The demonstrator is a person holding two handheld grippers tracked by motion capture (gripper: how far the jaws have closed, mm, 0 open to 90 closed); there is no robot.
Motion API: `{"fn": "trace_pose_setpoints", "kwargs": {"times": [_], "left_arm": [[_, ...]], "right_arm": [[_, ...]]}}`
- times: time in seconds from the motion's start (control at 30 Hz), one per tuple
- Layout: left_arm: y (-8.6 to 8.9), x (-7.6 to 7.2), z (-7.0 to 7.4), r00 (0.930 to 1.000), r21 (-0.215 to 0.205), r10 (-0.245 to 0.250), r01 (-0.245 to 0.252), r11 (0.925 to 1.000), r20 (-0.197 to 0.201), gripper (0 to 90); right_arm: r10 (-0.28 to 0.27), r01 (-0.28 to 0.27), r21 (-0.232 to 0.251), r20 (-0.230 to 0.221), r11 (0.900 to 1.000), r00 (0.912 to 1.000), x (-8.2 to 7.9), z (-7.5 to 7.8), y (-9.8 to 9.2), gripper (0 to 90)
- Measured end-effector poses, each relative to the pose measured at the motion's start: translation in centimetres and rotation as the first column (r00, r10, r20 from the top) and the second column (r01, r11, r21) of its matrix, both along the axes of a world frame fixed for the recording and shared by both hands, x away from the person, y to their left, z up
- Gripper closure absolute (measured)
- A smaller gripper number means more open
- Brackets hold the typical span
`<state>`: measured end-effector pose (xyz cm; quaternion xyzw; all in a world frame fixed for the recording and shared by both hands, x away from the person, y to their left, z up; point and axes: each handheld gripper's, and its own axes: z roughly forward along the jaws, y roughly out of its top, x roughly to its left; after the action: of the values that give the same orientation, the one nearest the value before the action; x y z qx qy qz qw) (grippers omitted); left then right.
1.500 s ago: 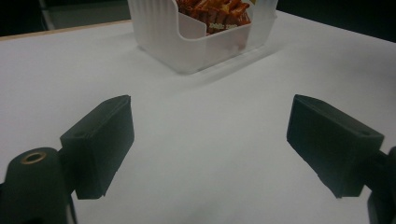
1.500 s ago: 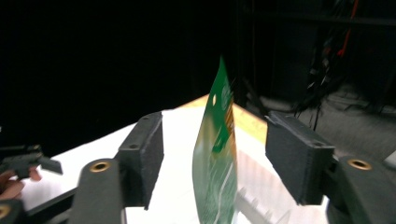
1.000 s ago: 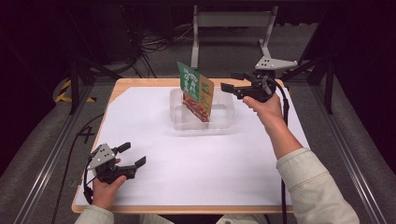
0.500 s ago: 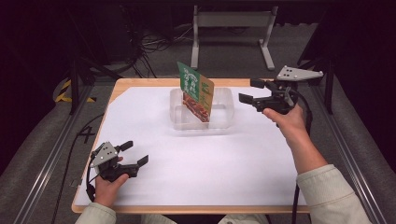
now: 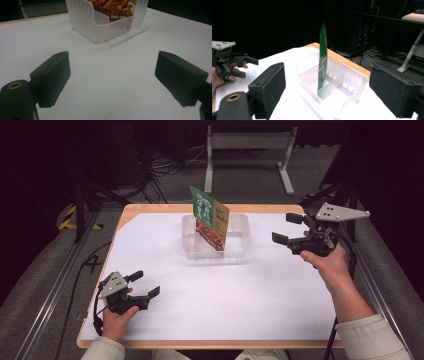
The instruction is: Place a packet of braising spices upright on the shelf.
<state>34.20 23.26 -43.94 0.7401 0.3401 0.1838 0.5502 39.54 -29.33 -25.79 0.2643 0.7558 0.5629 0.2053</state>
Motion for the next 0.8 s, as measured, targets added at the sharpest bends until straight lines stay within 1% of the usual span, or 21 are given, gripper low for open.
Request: {"fn": "trace_pose_setpoints", "kwargs": {"times": [0.03,0.1,0.13,0.17,0.23,0.27,0.4,0.43,0.47,0.57,0.8], "left_arm": [[0.0,0.0,0.0,1.0000,0.002,0.000,0.000,1.0000,0.002,14.0],[0.0,0.0,0.0,1.0000,0.002,0.000,-0.001,1.0000,0.002,14.1],[0.0,0.0,0.0,1.0000,0.002,0.000,-0.001,1.0000,0.002,14.1],[0.1,-0.1,0.0,1.0000,0.002,-0.002,0.002,1.0000,0.004,14.1],[0.0,-0.1,0.1,0.9999,0.003,-0.011,0.011,0.9999,0.005,13.9],[0.0,-0.1,0.1,0.9999,0.003,-0.011,0.011,0.9999,0.005,13.9],[-0.1,-0.5,0.2,0.9989,0.033,-0.039,0.038,0.9987,0.025,13.8],[-0.1,-0.6,0.3,0.9988,0.032,-0.043,0.042,0.9986,0.026,13.8],[0.0,-0.8,0.3,0.9988,0.030,-0.046,0.045,0.9985,0.017,13.8],[0.2,-1.0,0.3,0.9986,0.028,-0.048,0.048,0.9985,0.021,13.7],[0.5,-1.5,0.3,0.9985,0.036,-0.052,0.052,0.9980,0.019,13.9]], "right_arm": [[-0.008,0.008,-0.007,0.015,1.000,0.9999,-0.6,-0.7,-0.2,13.2],[-0.011,0.011,-0.014,0.019,1.000,0.9998,-1.0,-1.4,-0.4,13.3],[-0.011,0.011,-0.014,0.019,1.000,0.9998,-1.0,-1.4,-0.4,13.3],[-0.017,0.018,-0.025,0.017,1.000,0.9997,-1.4,-2.3,-0.6,13.3],[-0.022,0.022,-0.028,0.013,0.999,0.9997,-1.7,-3.0,-0.8,13.5],[-0.022,0.022,-0.028,0.013,0.999,0.9997,-1.7,-3.0,-0.8,13.5],[-0.034,0.034,-0.050,0.012,0.998,0.9994,-2.4,-4.5,-1.2,14.4],[-0.031,0.032,-0.051,0.012,0.998,0.9994,-2.7,-5.1,-1.3,14.7],[-0.030,0.031,-0.051,0.012,0.998,0.9995,-2.8,-5.4,-1.4,14.7],[-0.030,0.030,-0.035,0.001,0.999,0.9996,-3.2,-6.5,-1.6,15.1],[-0.046,0.045,-0.028,-0.040,0.999,0.9981,-3.7,-9.3,-1.9,15.1]]}}
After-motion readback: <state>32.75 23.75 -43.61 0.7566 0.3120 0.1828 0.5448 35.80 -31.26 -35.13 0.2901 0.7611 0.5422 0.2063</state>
